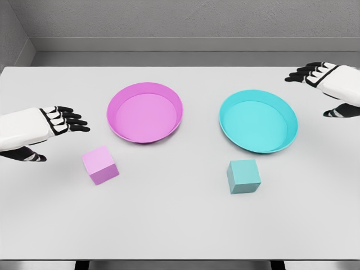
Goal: Place the blocks in the corresponding plates according to their colors
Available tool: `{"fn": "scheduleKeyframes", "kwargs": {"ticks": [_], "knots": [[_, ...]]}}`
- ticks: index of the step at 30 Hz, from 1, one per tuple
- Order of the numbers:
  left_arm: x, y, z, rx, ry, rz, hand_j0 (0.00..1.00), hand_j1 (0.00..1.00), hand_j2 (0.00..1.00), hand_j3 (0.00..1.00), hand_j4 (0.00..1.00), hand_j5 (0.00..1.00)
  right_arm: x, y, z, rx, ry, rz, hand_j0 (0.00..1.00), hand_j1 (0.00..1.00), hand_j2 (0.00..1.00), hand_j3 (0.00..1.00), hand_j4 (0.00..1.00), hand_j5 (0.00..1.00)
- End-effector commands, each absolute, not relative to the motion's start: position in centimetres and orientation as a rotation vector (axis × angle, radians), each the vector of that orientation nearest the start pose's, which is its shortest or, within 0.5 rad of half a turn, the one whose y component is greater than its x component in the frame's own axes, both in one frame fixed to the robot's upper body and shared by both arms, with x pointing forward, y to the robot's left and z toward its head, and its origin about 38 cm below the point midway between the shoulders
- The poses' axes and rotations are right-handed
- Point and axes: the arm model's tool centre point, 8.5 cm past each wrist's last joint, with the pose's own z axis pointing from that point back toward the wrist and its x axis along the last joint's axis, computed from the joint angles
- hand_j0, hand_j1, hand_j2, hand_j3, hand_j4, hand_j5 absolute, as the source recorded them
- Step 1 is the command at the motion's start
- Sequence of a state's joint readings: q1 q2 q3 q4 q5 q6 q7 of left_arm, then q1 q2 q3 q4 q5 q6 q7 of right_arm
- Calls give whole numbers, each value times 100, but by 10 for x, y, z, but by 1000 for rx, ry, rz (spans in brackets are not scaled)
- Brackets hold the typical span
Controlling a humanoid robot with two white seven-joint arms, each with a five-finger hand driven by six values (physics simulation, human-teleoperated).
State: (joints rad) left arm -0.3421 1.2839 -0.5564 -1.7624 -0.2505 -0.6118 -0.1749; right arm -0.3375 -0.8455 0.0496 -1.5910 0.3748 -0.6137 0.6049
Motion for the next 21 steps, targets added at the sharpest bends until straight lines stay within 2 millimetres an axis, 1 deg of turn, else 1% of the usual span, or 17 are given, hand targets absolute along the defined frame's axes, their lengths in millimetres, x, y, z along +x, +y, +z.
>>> {"fn": "scheduleKeyframes", "kwargs": {"ticks": [1, 3, 4, 6, 7, 9, 11, 12, 13, 14, 15, 17, 18, 19, 21], "knots": [[338, 363, 251, 411, -1515, -2054, 100, 100, 100, 100, 100, 100, 395, -378, 275, -648, -1520, 1869, 100, 100, 100, 100, 100, 100], [339, 363, 251, 410, -1517, -2053, 100, 100, 100, 100, 100, 100, 395, -378, 276, -648, -1515, 1873, 100, 100, 100, 100, 100, 100], [340, 358, 249, 395, -1521, -2063, 100, 100, 100, 100, 100, 100, 396, -379, 277, -651, -1514, 1872, 100, 100, 100, 100, 100, 100], [342, 339, 230, 306, -1485, -2110, 100, 100, 100, 100, 100, 100, 398, -387, 279, -665, -1503, 1855, 100, 100, 100, 100, 100, 100], [342, 332, 224, 275, -1478, -2122, 100, 100, 100, 100, 100, 100, 398, -389, 279, -672, -1495, 1856, 100, 100, 100, 100, 100, 100], [340, 328, 218, 247, -1473, -2129, 100, 100, 100, 100, 100, 100, 396, -384, 275, -658, -1483, 1883, 100, 100, 100, 100, 100, 100], [340, 323, 214, 230, -1471, -2138, 100, 100, 100, 100, 100, 100, 394, -385, 282, -675, -1458, 1920, 100, 100, 100, 100, 100, 100], [340, 322, 213, 228, -1469, -2140, 100, 100, 100, 100, 100, 100, 391, -366, 273, -626, -1458, 1988, 100, 100, 100, 100, 100, 100], [342, 321, 215, 233, -1472, -2145, 100, 100, 100, 100, 100, 100, 390, -339, 275, -584, -1456, 2105, 100, 100, 100, 100, 100, 100], [343, 318, 214, 240, -1475, -2156, 100, 100, 100, 100, 100, 100, 391, -330, 271, -556, -1447, 2140, 100, 100, 100, 100, 100, 100], [343, 316, 213, 246, -1478, -2164, 100, 100, 100, 100, 100, 100, 391, -326, 270, -545, -1435, 2168, 100, 100, 100, 100, 100, 100], [345, 315, 213, 265, -1470, -2184, 100, 100, 100, 100, 100, 100, 380, -307, 247, -441, -1391, 2259, 100, 100, 100, 100, 100, 100], [345, 315, 211, 276, -1457, -2201, 100, 100, 100, 100, 100, 100, 377, -302, 239, -405, -1378, 2279, 100, 100, 100, 100, 100, 100], [343, 314, 205, 266, -1439, -2220, 100, 100, 100, 100, 100, 100, 371, -301, 237, -390, -1350, 2315, 100, 100, 100, 100, 100, 100], [345, 309, 204, 284, -1441, -2245, 100, 100, 100, 100, 100, 100, 372, -300, 242, -405, -1355, 2325, 100, 100, 100, 100, 100, 100]]}}
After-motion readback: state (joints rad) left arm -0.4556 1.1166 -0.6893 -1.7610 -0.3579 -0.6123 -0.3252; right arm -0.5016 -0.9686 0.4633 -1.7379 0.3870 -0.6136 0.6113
